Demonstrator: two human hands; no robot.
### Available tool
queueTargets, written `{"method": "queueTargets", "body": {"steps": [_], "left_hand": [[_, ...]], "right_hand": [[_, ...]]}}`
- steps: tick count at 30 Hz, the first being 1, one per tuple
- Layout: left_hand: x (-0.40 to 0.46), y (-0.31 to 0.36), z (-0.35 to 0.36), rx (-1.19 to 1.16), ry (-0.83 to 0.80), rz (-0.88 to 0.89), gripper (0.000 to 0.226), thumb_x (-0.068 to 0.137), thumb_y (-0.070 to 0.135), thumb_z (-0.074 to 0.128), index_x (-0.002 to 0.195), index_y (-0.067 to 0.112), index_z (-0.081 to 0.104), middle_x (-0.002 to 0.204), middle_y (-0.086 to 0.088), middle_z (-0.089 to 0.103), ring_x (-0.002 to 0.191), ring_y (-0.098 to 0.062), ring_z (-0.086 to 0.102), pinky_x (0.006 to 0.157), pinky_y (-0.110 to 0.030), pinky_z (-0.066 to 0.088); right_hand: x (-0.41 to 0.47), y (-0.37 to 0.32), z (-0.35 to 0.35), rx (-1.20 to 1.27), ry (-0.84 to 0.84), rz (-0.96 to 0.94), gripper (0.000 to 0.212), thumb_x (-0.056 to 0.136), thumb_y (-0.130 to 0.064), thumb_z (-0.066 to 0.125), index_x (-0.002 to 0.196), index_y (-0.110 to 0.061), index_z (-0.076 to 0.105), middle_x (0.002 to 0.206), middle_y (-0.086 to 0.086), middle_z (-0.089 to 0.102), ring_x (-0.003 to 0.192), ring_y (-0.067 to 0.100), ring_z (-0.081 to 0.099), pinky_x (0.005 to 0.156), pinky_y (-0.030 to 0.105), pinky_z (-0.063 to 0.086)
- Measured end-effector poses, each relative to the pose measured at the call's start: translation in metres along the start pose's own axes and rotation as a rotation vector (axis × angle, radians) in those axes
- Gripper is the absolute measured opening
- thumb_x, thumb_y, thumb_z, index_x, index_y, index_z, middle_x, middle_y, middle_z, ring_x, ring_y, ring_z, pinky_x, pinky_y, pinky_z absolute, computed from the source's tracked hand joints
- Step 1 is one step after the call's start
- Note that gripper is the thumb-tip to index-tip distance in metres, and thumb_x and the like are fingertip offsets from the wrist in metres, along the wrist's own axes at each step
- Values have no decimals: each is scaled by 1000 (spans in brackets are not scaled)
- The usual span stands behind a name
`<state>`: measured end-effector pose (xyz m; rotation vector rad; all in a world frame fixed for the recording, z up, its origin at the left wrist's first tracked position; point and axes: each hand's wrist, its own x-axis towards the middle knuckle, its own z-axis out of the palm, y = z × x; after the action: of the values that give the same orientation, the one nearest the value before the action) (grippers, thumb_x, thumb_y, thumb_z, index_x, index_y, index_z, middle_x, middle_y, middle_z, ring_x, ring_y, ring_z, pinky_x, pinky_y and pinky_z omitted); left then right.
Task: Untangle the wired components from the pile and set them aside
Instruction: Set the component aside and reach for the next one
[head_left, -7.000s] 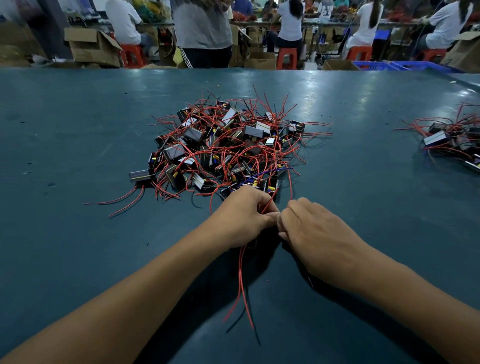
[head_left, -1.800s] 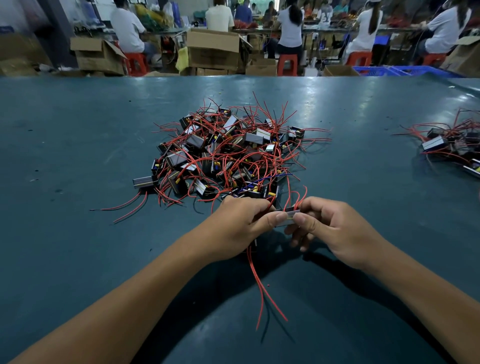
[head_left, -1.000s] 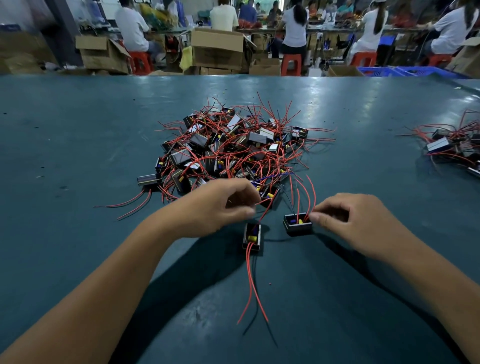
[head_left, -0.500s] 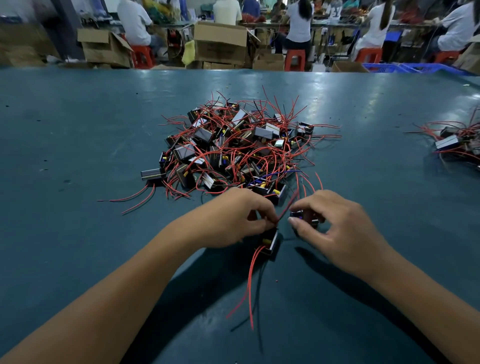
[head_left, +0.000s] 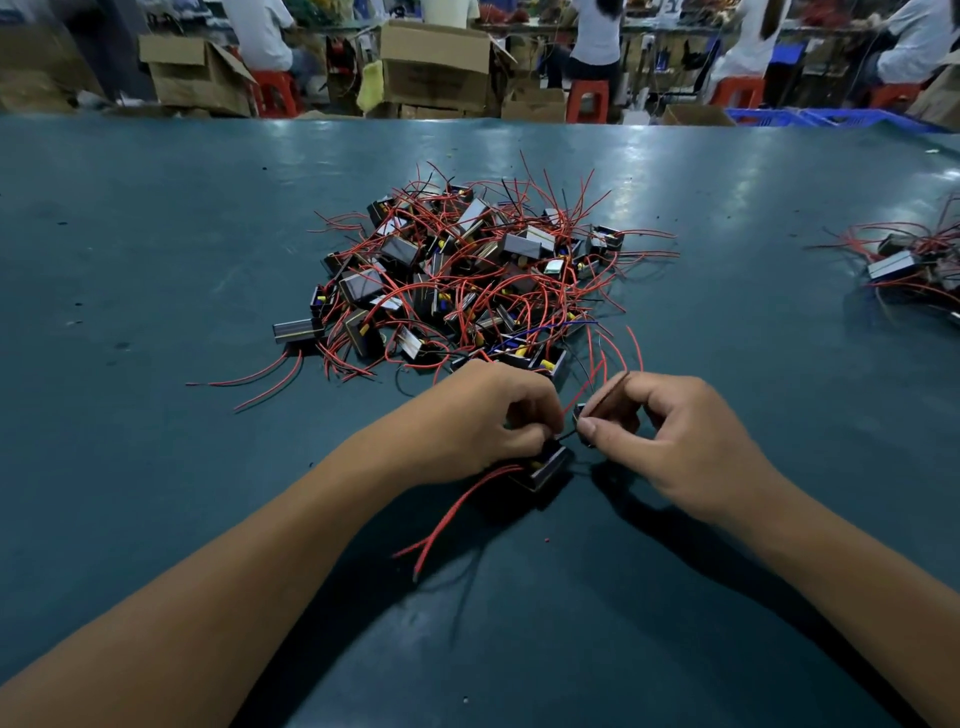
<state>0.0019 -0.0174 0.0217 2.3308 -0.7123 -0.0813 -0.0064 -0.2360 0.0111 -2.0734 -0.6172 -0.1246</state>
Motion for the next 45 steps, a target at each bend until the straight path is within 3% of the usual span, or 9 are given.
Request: {"method": "queueTargets", "body": {"steps": [3,8,12,17,21,24,30,40,45], "left_hand": [[0,-2,0,-15,24,-10,16,87,8,70,93,22,68,80,12,70,74,-1,64,67,-11,46],[-2,1,-2,-49,47,-28,17,89,16,75,95,16,59,85,5,70,77,-9,64,71,-20,51],[-4,0,-13,-163,23,-96,2,98,8,60,99,10,61,90,-1,71,76,-16,69,64,-31,59],[-8,1,-29,-294,118,-124,14,99,-2,52,98,8,62,88,-8,69,69,-18,65,55,-33,55],[-10,6,-30,-226,41,-105,5,94,14,68,97,18,69,80,8,67,65,-7,60,61,-24,52],[-7,10,-14,8,-31,-69,20,89,26,75,107,22,70,96,12,66,76,-8,60,73,-22,50],[-5,11,1,9,21,34,18,86,10,73,94,23,65,94,10,59,77,-11,58,66,-23,46],[-1,7,7,-95,23,98,24,90,-1,66,107,11,78,110,3,73,99,-7,67,88,-19,50],[1,4,8,-121,90,45,16,89,8,71,97,19,79,95,5,70,87,-9,66,77,-22,50]], "right_hand": [[-3,-3,-5,-21,-52,-62,8,78,-21,75,73,-23,69,68,-7,64,64,4,57,68,15,42],[-5,-4,-11,-265,-127,-291,4,78,-25,75,77,-25,71,72,-17,62,74,3,55,76,36,42],[-6,-2,-14,-270,-129,-318,3,79,-26,75,81,-26,72,75,-17,64,75,4,57,75,40,43],[-4,0,-13,-274,-130,-321,2,80,-25,74,82,-26,73,76,-15,66,75,7,59,75,40,44],[-3,0,-13,-260,-107,-287,2,81,-26,73,83,-26,73,77,-18,64,77,5,59,75,39,46],[-4,1,-10,-253,-76,-242,1,81,-26,73,82,-26,73,80,-17,65,78,6,59,76,34,45],[-2,5,-5,-173,49,-17,12,84,-19,78,76,-27,73,68,-16,67,62,-1,59,60,7,38],[1,3,1,-110,94,120,18,91,-35,69,74,-30,73,60,-13,65,53,-2,52,54,11,36],[0,-1,-11,259,-4,86,56,92,-63,45,82,-16,75,68,8,69,65,10,61,67,23,48]]}}
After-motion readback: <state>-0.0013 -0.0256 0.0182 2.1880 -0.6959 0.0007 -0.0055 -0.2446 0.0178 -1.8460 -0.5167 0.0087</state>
